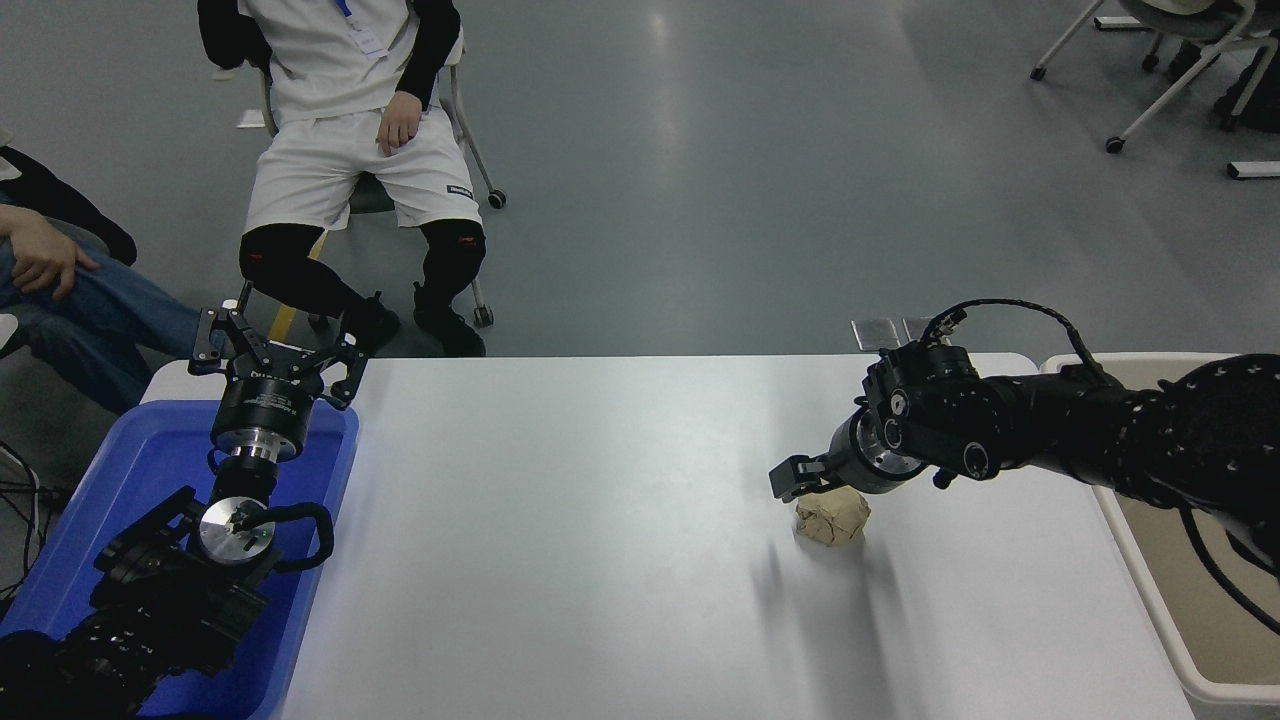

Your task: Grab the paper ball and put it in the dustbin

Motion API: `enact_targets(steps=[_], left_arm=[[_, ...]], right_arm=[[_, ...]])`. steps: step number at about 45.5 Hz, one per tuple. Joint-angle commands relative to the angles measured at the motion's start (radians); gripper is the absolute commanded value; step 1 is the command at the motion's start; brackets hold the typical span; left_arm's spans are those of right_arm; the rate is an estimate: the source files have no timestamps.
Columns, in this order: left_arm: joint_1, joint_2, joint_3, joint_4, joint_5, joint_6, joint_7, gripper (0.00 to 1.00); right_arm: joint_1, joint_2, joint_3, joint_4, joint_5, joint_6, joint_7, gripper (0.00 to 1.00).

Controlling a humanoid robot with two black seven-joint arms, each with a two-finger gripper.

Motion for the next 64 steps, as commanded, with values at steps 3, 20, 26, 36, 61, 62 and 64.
enact_targets(steps=[3, 20, 26, 36, 61, 62, 64], left_arm=[[0.000, 0.000, 0.000, 0.000, 0.000, 0.000, 0.000, 0.99], [0.000, 0.000, 0.000, 0.000, 0.000, 0.000, 0.000, 0.99], [0.000, 0.000, 0.000, 0.000, 0.001, 0.000, 0.000, 0.99], [0.000, 0.000, 0.000, 0.000, 0.000, 0.000, 0.000, 0.99], [0.000, 0.000, 0.000, 0.000, 0.000, 0.000, 0.000, 0.99], [0.000, 0.000, 0.000, 0.000, 0.000, 0.000, 0.000, 0.99], [0.000, 0.000, 0.000, 0.000, 0.000, 0.000, 0.000, 0.99]], right_arm=[[-0.030, 0.006, -0.001, -0.003, -0.002, -0.098, 0.000, 1.00], [-0.053, 0.004, -0.009, -0.004, -0.047, -0.161, 0.000, 1.00], [-0.050, -0.002, -0.011, -0.004, -0.047, -0.181, 0.000, 1.00], [-0.060, -0.002, -0.014, -0.006, -0.082, -0.184, 0.000, 1.00], [-0.080, -0.003, -0.015, 0.015, -0.111, -0.173, 0.000, 1.00], [-0.080, -0.003, -0.015, 0.015, -0.113, -0.173, 0.000, 1.00], [-0.081, -0.003, -0.015, 0.015, -0.116, -0.173, 0.000, 1.00]])
